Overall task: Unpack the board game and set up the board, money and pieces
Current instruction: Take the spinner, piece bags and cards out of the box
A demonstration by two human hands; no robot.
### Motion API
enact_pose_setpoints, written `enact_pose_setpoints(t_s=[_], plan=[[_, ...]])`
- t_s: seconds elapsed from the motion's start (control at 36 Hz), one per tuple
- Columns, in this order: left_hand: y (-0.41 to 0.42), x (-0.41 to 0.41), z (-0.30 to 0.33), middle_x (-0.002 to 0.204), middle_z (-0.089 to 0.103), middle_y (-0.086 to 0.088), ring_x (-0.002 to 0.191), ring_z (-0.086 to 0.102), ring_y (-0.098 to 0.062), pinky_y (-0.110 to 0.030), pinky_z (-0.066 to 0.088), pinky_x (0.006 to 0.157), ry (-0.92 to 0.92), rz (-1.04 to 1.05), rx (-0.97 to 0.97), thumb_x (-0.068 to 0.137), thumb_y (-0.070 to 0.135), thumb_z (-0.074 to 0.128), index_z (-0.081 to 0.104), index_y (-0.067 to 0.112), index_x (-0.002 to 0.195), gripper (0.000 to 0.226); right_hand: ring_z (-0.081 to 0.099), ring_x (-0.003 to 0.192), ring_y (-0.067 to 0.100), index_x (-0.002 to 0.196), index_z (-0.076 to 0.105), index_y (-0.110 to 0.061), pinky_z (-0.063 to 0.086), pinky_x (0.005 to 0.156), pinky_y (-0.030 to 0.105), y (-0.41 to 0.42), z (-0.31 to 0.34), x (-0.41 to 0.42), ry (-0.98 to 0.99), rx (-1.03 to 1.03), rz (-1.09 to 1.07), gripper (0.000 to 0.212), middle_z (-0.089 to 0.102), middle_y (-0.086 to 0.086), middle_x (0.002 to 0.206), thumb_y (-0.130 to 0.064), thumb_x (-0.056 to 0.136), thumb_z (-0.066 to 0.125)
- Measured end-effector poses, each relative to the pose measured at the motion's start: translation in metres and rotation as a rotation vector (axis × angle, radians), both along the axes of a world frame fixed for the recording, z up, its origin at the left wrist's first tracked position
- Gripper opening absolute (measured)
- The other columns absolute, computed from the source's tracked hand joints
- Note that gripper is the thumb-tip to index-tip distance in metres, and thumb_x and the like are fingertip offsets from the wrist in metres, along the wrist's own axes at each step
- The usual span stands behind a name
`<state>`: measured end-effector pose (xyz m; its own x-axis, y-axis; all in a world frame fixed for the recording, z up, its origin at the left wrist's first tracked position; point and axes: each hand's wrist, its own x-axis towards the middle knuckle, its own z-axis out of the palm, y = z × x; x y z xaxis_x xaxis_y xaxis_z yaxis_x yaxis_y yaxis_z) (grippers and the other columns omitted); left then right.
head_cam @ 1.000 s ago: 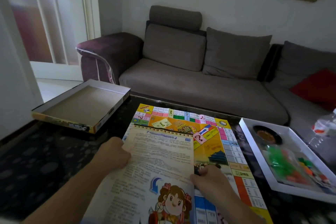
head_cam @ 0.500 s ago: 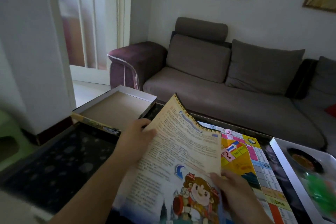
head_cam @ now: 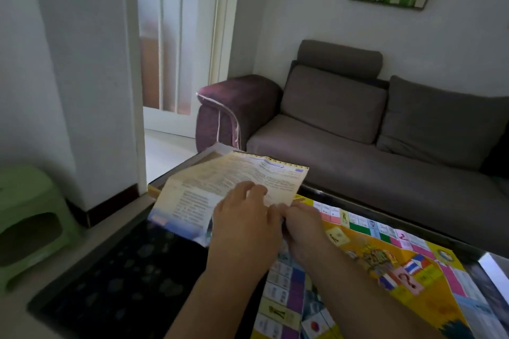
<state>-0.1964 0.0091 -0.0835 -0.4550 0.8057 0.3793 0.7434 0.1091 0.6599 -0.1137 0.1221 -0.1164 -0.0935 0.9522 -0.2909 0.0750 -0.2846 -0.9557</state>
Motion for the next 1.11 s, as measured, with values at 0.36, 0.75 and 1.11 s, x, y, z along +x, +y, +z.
enact_pose_setpoints(t_s=[0.36,0.75,1.11], plan=[[0.028,-0.015,-0.024,0.114,0.056,0.003,0.101,0.052,-0.012,-0.037,0.051,0.096,-0.144,-0.059,-0.238,0.107,0.039,0.045,0.059,0.021,0.114,0.024,0.072,0.087,0.024,0.098,0.07,-0.008,0.063,0.076,0.039,0.034,-0.014,-0.048,-0.28,0.118,0.009,0.02,0.075,0.01,0.102,-0.027,0.099,0.063],[0.026,0.075,-0.034,0.112,0.066,0.007,0.082,0.063,-0.007,-0.029,0.058,0.074,-0.025,-0.418,-0.332,0.107,0.034,0.05,0.064,0.028,0.115,0.016,0.067,0.063,0.022,0.089,0.071,-0.012,0.052,0.054,0.031,-0.055,-0.009,0.169,-0.436,0.241,0.247,0.021,0.073,0.01,0.081,-0.003,0.101,0.057],[0.035,0.211,-0.061,0.114,0.062,0.022,0.097,0.059,0.003,-0.015,0.049,0.075,0.1,-0.698,-0.364,0.106,0.03,0.057,0.059,0.042,0.119,0.017,0.072,0.078,0.023,0.092,0.071,-0.014,0.062,0.077,0.044,-0.087,-0.011,0.33,-0.785,0.228,0.413,0.017,0.076,0.007,0.085,-0.017,0.103,0.058]])
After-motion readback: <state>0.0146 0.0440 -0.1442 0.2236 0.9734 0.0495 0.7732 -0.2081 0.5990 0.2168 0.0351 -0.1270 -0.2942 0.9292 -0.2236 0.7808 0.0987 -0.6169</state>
